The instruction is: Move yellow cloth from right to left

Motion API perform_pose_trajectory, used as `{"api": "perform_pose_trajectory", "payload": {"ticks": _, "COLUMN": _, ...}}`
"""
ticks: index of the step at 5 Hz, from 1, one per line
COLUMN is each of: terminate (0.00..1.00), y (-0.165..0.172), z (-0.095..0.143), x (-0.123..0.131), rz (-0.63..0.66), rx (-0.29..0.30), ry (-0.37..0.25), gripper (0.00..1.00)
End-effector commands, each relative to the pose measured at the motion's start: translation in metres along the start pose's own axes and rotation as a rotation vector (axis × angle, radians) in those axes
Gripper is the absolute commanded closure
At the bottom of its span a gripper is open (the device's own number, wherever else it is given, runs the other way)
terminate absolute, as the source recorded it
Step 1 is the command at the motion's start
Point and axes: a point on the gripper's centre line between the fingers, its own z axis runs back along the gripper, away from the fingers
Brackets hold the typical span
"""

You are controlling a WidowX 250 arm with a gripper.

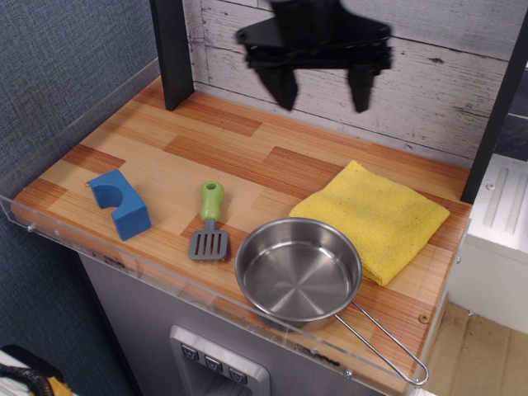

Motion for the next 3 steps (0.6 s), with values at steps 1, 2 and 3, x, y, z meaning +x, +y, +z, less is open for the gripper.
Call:
{"api": "perform_pose_trajectory", "payload": {"ticks": 1, "terminate": 0.0, "y": -0.026, "z": -0.001, "x": 0.003, "rz": -0.088, "rx": -0.008, "ry": 0.013, "gripper": 0.0}}
{"api": "perform_pose_trajectory", "payload": {"ticks": 2, "terminate": 0.0, "y": -0.026, "z": -0.014, "x": -0.004, "rz": -0.103, "rx": 0.029, "ry": 0.063, "gripper": 0.0}}
{"api": "perform_pose_trajectory", "payload": {"ticks": 3, "terminate": 0.0, "y": -0.025, "z": -0.03, "x": -0.008, "rz": -0.105, "rx": 0.039, "ry": 0.095, "gripper": 0.0}}
